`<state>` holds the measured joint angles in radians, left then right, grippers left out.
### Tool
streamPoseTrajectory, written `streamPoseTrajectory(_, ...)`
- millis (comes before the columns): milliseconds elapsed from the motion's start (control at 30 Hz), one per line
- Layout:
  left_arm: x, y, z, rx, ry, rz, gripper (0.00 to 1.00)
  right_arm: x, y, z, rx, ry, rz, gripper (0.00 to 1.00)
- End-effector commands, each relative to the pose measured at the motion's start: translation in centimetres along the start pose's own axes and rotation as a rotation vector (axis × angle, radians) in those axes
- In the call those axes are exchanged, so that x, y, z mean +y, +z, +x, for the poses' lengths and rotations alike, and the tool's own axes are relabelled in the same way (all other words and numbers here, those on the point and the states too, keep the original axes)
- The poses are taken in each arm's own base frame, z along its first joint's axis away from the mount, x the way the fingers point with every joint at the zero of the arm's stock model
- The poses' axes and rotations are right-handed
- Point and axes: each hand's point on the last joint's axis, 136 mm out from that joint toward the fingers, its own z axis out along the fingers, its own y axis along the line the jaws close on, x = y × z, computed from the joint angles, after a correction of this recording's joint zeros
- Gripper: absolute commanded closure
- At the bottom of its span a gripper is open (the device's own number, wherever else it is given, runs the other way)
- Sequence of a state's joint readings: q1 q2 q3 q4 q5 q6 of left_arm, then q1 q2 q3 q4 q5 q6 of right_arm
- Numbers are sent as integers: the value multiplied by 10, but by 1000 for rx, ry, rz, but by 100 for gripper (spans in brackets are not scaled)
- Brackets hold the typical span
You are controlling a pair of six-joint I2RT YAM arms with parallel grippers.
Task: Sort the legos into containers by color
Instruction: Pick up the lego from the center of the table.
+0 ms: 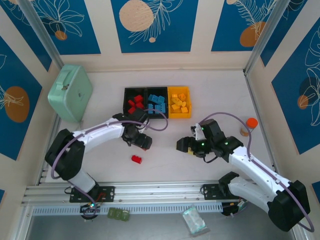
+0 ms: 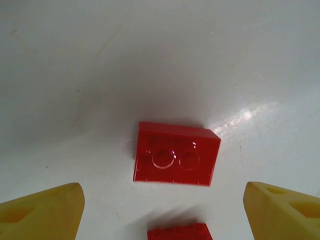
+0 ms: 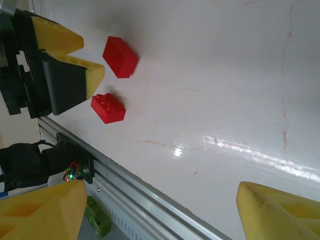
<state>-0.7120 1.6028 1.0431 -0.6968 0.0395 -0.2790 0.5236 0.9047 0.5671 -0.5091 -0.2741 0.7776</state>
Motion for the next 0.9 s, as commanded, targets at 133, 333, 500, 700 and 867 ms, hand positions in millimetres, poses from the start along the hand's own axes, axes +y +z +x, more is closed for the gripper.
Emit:
streamPoseTrajectory(133,-4,19,-11,20,37,-1,20,-10,2,12,26,46,7,21)
streamPoseTrajectory(333,-9,32,-13,39,31,14,29,-11,3,9,19,53,9,21)
streamPoseTrajectory(500,-12,34,-12,45,31,23,46,-16,5,8,20,68,15,22)
streamPoseTrajectory(700,-12,25,-10,37,18,21,54,-15,6,8,21,69,9,22)
streamPoseTrajectory(867,-10,5,-15,-8,1,5,54,-14,6,7,18,67,4,22)
